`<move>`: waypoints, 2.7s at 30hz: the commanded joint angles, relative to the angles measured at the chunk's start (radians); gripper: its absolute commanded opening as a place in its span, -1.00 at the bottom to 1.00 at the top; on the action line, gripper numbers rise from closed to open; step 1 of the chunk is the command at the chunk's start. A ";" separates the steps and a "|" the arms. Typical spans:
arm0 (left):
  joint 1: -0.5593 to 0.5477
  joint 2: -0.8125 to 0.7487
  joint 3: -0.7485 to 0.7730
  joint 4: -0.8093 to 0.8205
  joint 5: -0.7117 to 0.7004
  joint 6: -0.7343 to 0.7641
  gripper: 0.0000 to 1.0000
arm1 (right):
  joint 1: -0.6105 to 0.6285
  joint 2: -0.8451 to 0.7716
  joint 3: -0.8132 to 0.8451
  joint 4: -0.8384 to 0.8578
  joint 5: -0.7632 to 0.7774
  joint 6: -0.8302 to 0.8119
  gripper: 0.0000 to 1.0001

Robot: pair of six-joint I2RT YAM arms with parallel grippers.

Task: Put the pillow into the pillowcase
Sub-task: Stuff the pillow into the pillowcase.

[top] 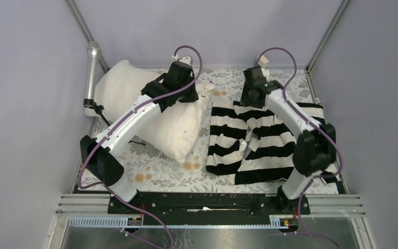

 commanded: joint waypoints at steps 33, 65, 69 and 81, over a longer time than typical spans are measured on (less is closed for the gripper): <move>0.067 -0.115 0.034 0.123 0.062 -0.037 -1.00 | -0.077 1.057 1.279 -0.164 -0.202 -0.002 -0.76; -0.119 0.163 0.204 0.349 0.221 -0.083 -1.00 | -0.038 0.082 -0.293 0.266 -0.172 0.070 0.06; -0.141 0.222 0.246 0.400 0.244 -0.110 -1.00 | -0.037 0.117 -0.304 0.290 -0.204 0.069 0.06; -0.148 0.293 0.193 0.549 0.277 -0.075 -1.00 | -0.042 -0.078 -0.368 0.203 -0.106 0.093 -1.00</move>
